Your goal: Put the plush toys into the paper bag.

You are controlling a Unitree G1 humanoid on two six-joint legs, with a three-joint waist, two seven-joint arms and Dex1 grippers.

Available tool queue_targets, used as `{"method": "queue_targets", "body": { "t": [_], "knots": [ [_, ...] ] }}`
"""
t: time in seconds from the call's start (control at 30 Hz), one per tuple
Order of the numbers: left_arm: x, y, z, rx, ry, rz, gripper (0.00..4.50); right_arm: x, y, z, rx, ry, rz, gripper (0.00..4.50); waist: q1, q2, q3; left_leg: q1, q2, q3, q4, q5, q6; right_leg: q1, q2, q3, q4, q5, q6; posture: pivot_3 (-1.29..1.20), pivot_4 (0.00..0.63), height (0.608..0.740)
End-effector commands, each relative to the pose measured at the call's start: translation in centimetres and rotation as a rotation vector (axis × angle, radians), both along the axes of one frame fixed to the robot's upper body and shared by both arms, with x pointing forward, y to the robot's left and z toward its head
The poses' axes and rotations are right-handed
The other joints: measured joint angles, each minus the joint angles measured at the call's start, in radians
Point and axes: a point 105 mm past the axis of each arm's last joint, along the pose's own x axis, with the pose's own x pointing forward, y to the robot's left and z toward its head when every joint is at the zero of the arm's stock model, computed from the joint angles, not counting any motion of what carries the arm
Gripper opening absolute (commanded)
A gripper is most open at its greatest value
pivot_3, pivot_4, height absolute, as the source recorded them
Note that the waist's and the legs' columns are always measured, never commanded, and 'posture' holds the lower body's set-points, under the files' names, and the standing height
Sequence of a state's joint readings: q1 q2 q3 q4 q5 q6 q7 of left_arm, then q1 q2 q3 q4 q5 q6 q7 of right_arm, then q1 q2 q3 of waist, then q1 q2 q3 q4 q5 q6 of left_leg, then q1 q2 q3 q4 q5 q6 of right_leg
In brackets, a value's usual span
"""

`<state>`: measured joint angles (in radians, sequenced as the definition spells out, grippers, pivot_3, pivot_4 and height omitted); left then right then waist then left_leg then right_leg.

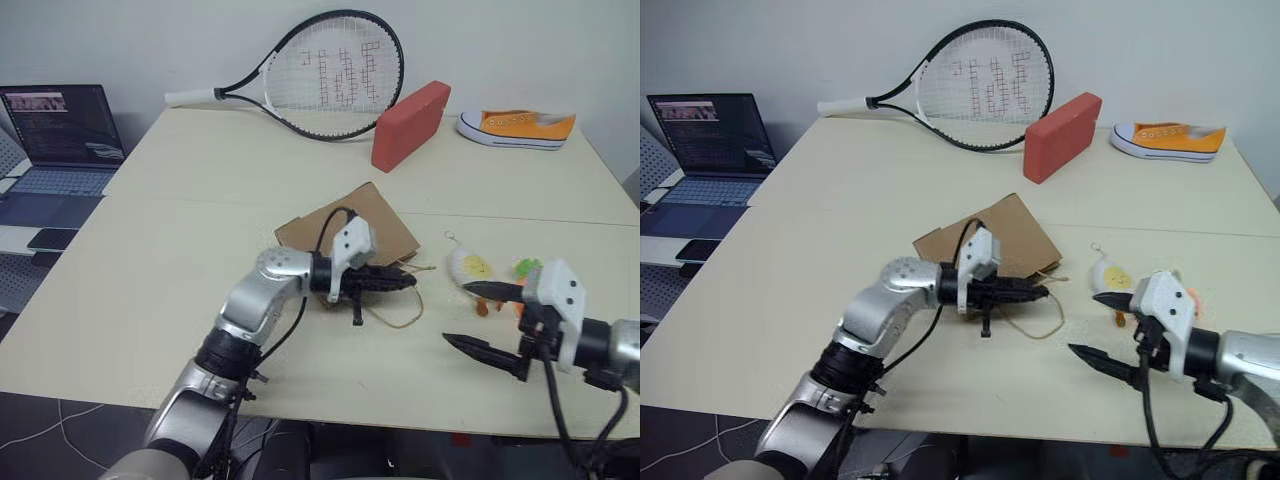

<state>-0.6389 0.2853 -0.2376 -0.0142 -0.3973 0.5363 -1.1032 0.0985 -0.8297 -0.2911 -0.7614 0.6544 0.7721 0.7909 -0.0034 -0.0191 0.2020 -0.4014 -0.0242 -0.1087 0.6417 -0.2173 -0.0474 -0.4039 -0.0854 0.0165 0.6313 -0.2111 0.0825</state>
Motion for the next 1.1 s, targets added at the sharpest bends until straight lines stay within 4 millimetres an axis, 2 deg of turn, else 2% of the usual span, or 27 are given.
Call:
{"method": "queue_targets", "body": {
  "t": [0.03,0.17,0.27,0.33,0.37,0.4,0.9,1.1],
  "knots": [
    [-0.4,0.4,3.2,-0.099,0.015,-0.032,0.00,1.0,1.3,-0.5,0.036,-0.025,-0.017,3.97,0.000,0.000,0.000,0.000,0.000,0.000,0.000,0.000,0.000,0.000,0.000,0.000,0.000,0.000,0.000,0.00,0.150,0.740],
    [-0.4,0.9,4.5,-0.156,0.064,-0.038,0.00,2.6,3.1,-1.4,0.124,-0.032,-0.048,2.54,-0.001,0.000,0.000,0.000,0.000,-0.001,0.000,0.000,0.000,0.000,0.000,0.000,0.000,0.000,0.000,0.00,0.150,0.740],
    [-0.6,1.2,4.7,-0.155,0.080,-0.043,0.00,3.8,4.3,-1.8,0.162,-0.046,-0.066,1.42,-0.003,0.000,0.000,0.000,0.000,-0.001,0.000,0.000,0.000,0.000,0.000,0.000,0.000,0.001,0.001,0.00,0.150,0.740],
    [-0.8,1.2,4.6,-0.144,0.082,-0.046,0.00,4.9,5.1,-1.9,0.190,-0.060,-0.087,0.84,-0.006,0.000,0.000,0.000,0.000,-0.001,0.000,0.000,0.000,0.000,0.000,0.000,0.000,0.001,0.001,0.00,0.150,0.740],
    [-0.9,1.2,4.5,-0.136,0.083,-0.047,0.00,5.3,5.5,-1.9,0.199,-0.066,-0.095,0.36,-0.007,0.000,0.000,0.000,0.000,-0.001,-0.001,0.000,0.000,0.000,0.001,0.000,0.001,0.001,0.000,0.00,0.150,0.740],
    [-0.9,1.2,4.5,-0.132,0.083,-0.047,0.00,5.6,5.8,-2.0,0.203,-0.070,-0.099,0.11,-0.008,0.000,0.000,0.001,0.000,-0.001,0.000,0.000,0.000,-0.001,0.001,0.000,0.001,0.001,0.000,0.00,0.150,0.740],
    [-1.4,0.8,4.1,-0.114,0.090,-0.051,0.00,9.7,9.3,-3.5,0.222,-0.142,-0.161,0.04,-0.027,0.000,0.000,0.001,0.000,-0.002,-0.001,0.000,0.000,-0.001,0.001,0.000,0.003,0.001,0.000,0.00,0.150,0.740],
    [-1.2,1.0,4.3,-0.127,0.099,-0.045,0.00,11.8,10.8,-5.2,0.283,-0.132,-0.273,0.04,-0.029,0.000,0.000,0.002,0.000,-0.002,-0.002,0.000,0.000,-0.002,0.001,0.001,0.007,0.000,-0.001,0.00,0.150,0.740]
  ]
}}
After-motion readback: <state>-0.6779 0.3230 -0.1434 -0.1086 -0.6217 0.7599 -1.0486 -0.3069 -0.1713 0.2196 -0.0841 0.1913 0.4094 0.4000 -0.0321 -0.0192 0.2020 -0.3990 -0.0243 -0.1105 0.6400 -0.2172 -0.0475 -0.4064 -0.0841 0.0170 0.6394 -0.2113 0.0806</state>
